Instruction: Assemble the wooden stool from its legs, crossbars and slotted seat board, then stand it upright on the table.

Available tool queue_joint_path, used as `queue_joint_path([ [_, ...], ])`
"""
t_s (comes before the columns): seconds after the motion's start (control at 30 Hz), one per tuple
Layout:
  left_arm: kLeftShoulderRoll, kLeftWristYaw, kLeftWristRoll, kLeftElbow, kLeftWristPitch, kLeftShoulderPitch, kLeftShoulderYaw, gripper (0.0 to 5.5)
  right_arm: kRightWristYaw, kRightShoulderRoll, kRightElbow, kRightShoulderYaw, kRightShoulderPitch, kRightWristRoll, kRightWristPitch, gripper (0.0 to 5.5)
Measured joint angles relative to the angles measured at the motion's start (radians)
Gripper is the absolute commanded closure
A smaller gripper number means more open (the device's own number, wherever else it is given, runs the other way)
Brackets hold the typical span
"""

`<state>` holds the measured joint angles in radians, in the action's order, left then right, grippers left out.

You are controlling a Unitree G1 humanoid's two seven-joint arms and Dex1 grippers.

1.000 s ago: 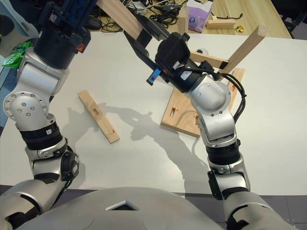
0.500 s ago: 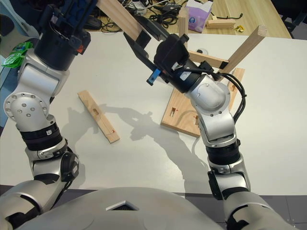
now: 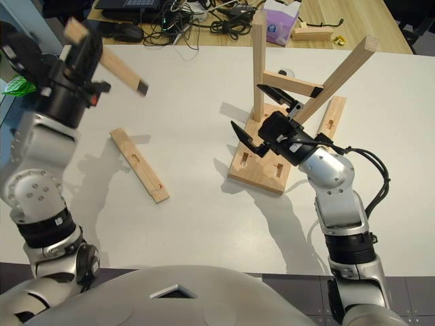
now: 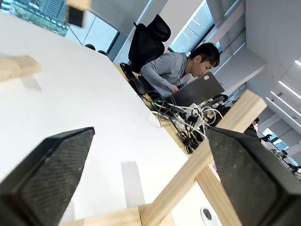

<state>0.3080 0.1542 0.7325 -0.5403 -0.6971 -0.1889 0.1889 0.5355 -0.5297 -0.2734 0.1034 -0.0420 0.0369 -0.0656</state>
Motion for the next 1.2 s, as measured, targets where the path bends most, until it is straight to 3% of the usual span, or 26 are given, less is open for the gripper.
queue_joint_path([
  [0.1,-0.088,0.198,-0.042,-0.105,-0.146,0.084,-0.050,5.09,-0.014,0.012,0.006,0.023,0.004,0.031,-0.025,0.12],
  [0.33,-0.231,0.379,-0.169,-0.086,-0.213,0.089,-0.021,5.09,-0.055,0.069,0.034,0.072,-0.005,0.088,-0.054,0.10],
  [0.5,-0.298,0.391,-0.270,-0.039,-0.205,0.100,-0.065,5.09,-0.061,0.076,0.074,0.071,-0.040,0.090,-0.080,0.10],
  [0.67,-0.278,0.374,-0.361,-0.076,-0.217,0.109,-0.071,5.09,-0.073,0.084,0.065,0.071,-0.018,0.090,-0.081,0.10],
  [1.2,-0.360,0.293,-0.444,-0.106,-0.297,0.123,-0.063,5.09,-0.086,0.090,0.051,0.071,0.004,0.099,-0.080,0.10],
])
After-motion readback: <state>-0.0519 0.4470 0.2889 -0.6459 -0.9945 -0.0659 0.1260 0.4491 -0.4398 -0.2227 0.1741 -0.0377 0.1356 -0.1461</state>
